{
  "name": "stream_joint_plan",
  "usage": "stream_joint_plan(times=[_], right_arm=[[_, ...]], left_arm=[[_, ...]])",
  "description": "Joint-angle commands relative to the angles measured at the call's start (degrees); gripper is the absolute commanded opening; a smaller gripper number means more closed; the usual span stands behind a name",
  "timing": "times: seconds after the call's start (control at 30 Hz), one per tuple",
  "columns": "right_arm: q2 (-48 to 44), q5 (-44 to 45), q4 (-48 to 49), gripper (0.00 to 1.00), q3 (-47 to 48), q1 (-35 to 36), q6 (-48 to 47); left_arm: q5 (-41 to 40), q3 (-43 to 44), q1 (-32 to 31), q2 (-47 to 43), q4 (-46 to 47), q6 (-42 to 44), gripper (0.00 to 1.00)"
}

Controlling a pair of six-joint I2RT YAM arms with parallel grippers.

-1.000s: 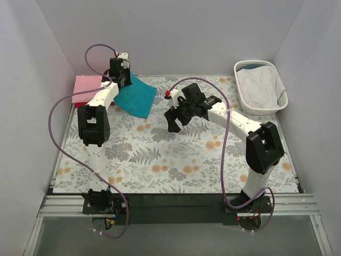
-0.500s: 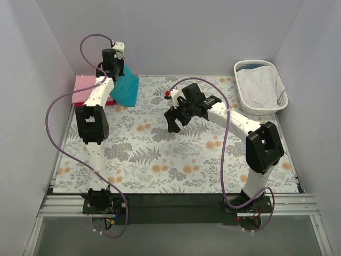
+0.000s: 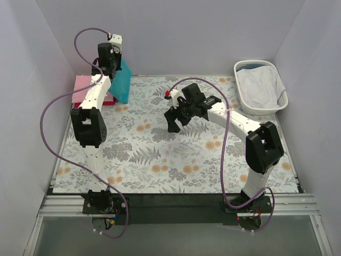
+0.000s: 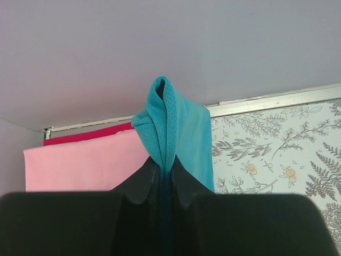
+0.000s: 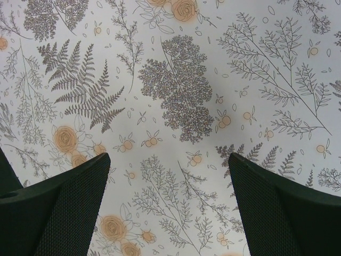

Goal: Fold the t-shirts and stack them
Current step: Neatly place the folded tshirt to the corner

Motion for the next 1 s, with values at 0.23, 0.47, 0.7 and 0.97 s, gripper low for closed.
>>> stream_joint_plan(times=[0.23, 0.47, 0.7, 0.97], right_arm=[[1.3, -1.4, 1.5, 0.98, 0.5, -0.1, 0.6], [1.2, -1.0, 1.5, 0.98, 0.0, -0.1, 0.6], [1.6, -1.5, 1.5, 0.98, 0.1, -0.1, 0.5], [2.3, -1.9, 1.4, 0.98, 0.5, -0.1, 0.5]], left_arm=[[1.1, 0.4, 0.3, -8.4, -0.1, 1.8, 0.00], [1.4, -0.5, 0.3, -9.9, -0.3, 3.3, 0.00], [1.0, -4.2, 0.3, -11.8, 1.1, 6.3, 0.00], [0.6, -7.5, 1.0, -12.8, 4.3, 9.6, 0.00]])
